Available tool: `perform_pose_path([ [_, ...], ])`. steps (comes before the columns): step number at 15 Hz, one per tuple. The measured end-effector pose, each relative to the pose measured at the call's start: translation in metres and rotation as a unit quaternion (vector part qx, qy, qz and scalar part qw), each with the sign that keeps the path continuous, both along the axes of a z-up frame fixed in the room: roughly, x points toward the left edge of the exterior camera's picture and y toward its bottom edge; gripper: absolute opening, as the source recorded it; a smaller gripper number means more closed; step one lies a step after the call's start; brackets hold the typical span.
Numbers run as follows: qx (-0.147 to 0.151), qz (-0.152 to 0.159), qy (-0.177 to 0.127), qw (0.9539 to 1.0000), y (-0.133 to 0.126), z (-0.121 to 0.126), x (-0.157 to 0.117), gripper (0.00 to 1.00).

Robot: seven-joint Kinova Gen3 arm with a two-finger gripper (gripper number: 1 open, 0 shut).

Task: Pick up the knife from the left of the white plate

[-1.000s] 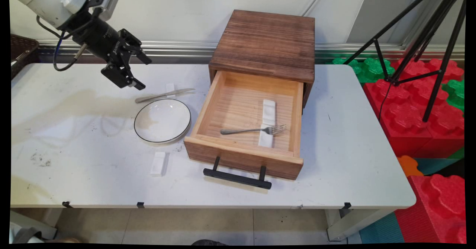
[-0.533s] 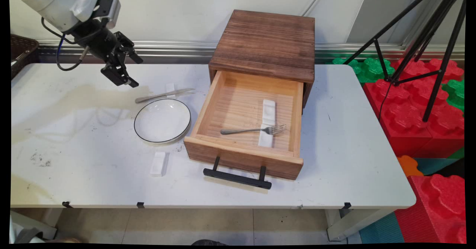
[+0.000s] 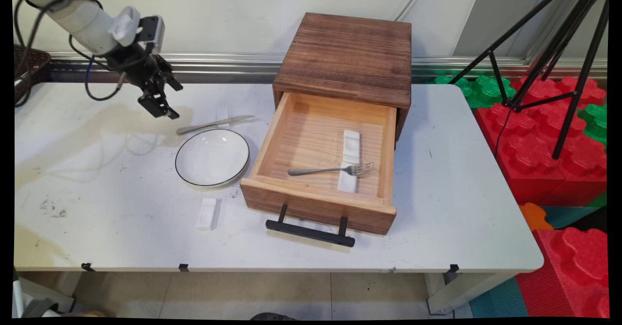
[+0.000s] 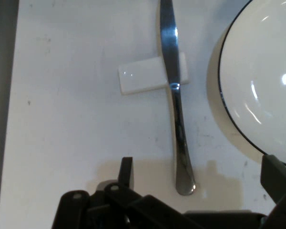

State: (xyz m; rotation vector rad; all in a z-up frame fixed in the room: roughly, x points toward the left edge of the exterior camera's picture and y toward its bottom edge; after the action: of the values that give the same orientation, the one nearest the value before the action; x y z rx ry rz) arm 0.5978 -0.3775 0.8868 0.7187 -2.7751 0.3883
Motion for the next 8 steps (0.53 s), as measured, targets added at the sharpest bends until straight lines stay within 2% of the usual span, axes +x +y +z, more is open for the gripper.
perform_pose_path([
  [8,0.011,0.021,0.003,0.9997,-0.022,-0.038,0.003,1.00],
])
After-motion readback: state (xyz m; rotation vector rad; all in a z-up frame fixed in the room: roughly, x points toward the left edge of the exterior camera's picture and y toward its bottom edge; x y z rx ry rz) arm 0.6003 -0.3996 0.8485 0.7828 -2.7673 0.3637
